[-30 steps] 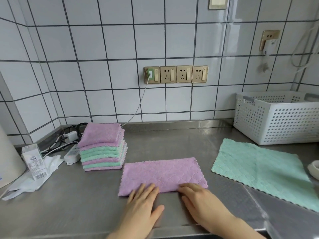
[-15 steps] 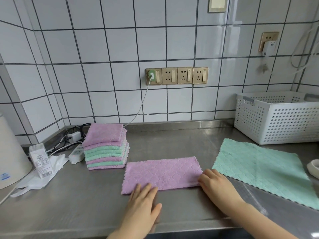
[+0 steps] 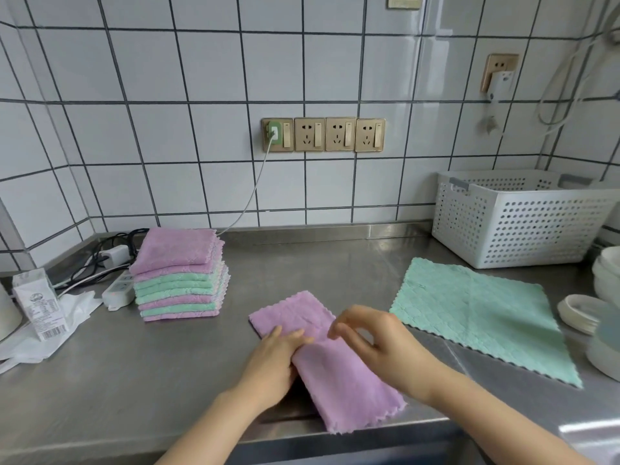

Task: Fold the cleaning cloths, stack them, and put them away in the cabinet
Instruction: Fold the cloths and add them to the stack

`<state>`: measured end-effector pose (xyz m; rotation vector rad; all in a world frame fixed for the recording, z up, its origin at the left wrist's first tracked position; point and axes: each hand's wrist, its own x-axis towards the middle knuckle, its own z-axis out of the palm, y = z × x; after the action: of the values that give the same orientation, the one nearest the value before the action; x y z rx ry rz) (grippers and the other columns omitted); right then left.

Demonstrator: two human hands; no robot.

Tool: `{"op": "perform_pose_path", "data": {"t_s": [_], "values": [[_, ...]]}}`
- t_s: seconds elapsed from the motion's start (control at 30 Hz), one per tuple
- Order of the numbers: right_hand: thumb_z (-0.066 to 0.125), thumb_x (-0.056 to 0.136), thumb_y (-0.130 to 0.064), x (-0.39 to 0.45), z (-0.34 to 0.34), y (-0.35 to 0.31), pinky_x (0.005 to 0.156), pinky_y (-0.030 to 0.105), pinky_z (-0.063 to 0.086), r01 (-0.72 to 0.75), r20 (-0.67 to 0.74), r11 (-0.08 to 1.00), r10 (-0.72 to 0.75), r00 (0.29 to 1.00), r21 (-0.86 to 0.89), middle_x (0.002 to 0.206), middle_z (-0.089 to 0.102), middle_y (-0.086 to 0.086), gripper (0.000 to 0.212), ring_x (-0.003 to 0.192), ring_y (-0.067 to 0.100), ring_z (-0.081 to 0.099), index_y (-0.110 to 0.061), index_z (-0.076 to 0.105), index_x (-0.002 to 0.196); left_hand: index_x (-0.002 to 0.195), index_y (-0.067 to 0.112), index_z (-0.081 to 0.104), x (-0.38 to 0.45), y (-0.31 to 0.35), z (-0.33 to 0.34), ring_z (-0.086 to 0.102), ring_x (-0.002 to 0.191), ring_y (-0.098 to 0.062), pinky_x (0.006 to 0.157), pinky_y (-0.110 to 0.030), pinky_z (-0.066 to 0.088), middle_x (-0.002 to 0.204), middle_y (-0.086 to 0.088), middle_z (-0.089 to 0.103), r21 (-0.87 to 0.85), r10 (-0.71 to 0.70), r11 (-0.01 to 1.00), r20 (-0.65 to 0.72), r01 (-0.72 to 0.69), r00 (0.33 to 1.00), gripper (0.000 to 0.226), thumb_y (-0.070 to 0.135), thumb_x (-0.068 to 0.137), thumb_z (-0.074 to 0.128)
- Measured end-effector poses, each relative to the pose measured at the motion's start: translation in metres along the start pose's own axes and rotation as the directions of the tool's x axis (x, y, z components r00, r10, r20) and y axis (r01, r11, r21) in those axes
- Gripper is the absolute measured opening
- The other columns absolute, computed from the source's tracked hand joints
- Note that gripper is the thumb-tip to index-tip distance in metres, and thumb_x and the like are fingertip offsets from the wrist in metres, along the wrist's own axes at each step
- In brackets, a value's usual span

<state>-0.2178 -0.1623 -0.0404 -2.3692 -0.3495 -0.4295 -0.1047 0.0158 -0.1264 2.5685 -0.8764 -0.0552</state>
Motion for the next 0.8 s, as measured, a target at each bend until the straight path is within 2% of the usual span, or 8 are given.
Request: {"op": "perform_pose_path", "data": {"t_s": [0.1, 0.2, 0.33, 0.43, 0.5, 0.63, 0.73, 0.8], "values": [[0.047, 0.088, 0.005, 0.003, -0.009, 0.046, 0.082, 0.016, 0.047, -0.163, -0.180, 0.986, 0.158, 0.971, -0.019, 0.088, 0.068, -0.014, 0.035, 0.088, -0.003, 0.062, -0.025, 0.064, 0.094, 0.135, 0.048, 0.040, -0.009, -0.013, -0.007, 0.012, 0.145, -0.008, 0.115, -0.019, 0.012, 0.148, 0.027, 0.029, -0.035, 0.113, 0.993, -0.004, -0.113, 0.994, 0.075, -0.010, 0.088, 0.029], [0.051, 0.083, 0.004, -0.006, -0.001, 0.087, 0.091, 0.023, 0.046, -0.253, -0.091, 0.943, 0.239, 0.967, -0.214, 0.105, 0.062, -0.007, 0.045, 0.097, 0.001, 0.058, -0.024, 0.056, 0.119, 0.126, 0.057, 0.044, -0.012, -0.029, -0.011, 0.009, 0.140, 0.008, 0.111, -0.010, 0.006, 0.138, 0.040, 0.026, -0.083, 0.138, 0.987, 0.031, -0.135, 0.990, 0.067, -0.002, 0.094, 0.039], [0.060, 0.087, -0.035, -0.018, 0.024, 0.089, 0.101, 0.018, 0.035, -0.109, 0.102, 0.958, 0.141, 0.985, -0.267, 0.126, 0.048, -0.012, 0.055, 0.120, 0.007, 0.045, -0.035, 0.038, 0.137, 0.120, 0.065, 0.043, -0.011, -0.037, -0.012, 0.007, 0.136, 0.017, 0.106, -0.001, 0.003, 0.128, 0.052, 0.023, -0.107, 0.187, 0.978, 0.049, -0.181, 0.981, 0.063, 0.007, 0.094, 0.048], [0.064, 0.082, -0.024, -0.016, 0.038, 0.077, 0.102, 0.014, 0.032, 0.076, 0.124, 0.986, -0.058, 0.991, -0.149, 0.129, 0.047, -0.018, 0.056, 0.122, -0.001, 0.042, -0.037, 0.044, 0.133, 0.126, 0.061, 0.043, -0.011, -0.041, -0.013, 0.004, 0.134, 0.020, 0.102, 0.003, 0.000, 0.130, 0.052, 0.024, -0.116, 0.203, 0.974, 0.063, -0.195, 0.977, 0.065, 0.007, 0.092, 0.051], [0.066, 0.083, -0.017, -0.016, 0.040, 0.074, 0.102, 0.014, 0.034, 0.157, 0.100, 0.982, -0.147, 0.984, -0.101, 0.128, 0.052, -0.016, 0.044, 0.124, -0.002, 0.043, -0.034, 0.058, 0.123, 0.126, 0.060, 0.042, -0.012, -0.040, -0.015, 0.002, 0.135, 0.019, 0.104, 0.001, 0.000, 0.136, 0.047, 0.023, -0.129, 0.222, 0.969, 0.083, -0.211, 0.972, 0.065, 0.004, 0.092, 0.048], [0.059, 0.086, -0.012, -0.021, 0.033, 0.080, 0.101, 0.019, 0.041, 0.142, 0.162, 0.990, -0.138, 0.977, -0.010, 0.118, 0.066, -0.016, 0.030, 0.124, -0.003, 0.048, -0.028, 0.071, 0.108, 0.119, 0.052, 0.053, -0.021, -0.039, -0.010, 0.017, 0.138, 0.011, 0.116, -0.017, 0.017, 0.138, 0.029, 0.041, -0.163, 0.264, 0.950, -0.043, -0.268, 0.964, 0.053, 0.011, 0.085, 0.058], [0.062, 0.086, -0.012, -0.027, 0.031, 0.085, 0.103, 0.018, 0.040, 0.074, 0.205, 0.997, -0.075, 0.976, 0.015, 0.120, 0.065, -0.017, 0.033, 0.126, -0.006, 0.046, -0.030, 0.070, 0.111, 0.110, 0.028, 0.069, -0.037, -0.041, -0.006, 0.047, 0.121, 0.007, 0.101, -0.018, 0.040, 0.115, 0.017, 0.065, -0.099, 0.421, 0.888, -0.223, -0.450, 0.879, 0.040, 0.011, 0.074, 0.069], [0.062, 0.088, -0.016, -0.027, 0.032, 0.088, 0.105, 0.017, 0.038, 0.042, 0.245, 0.999, -0.045, 0.969, 0.018, 0.121, 0.064, -0.019, 0.031, 0.127, -0.007, 0.044, -0.033, 0.068, 0.114, 0.105, 0.024, 0.070, -0.047, -0.039, -0.005, 0.056, 0.109, 0.003, 0.091, -0.019, 0.047, 0.107, 0.015, 0.067, -0.064, 0.478, 0.861, -0.231, -0.504, 0.847, 0.038, 0.006, 0.071, 0.069]]}}
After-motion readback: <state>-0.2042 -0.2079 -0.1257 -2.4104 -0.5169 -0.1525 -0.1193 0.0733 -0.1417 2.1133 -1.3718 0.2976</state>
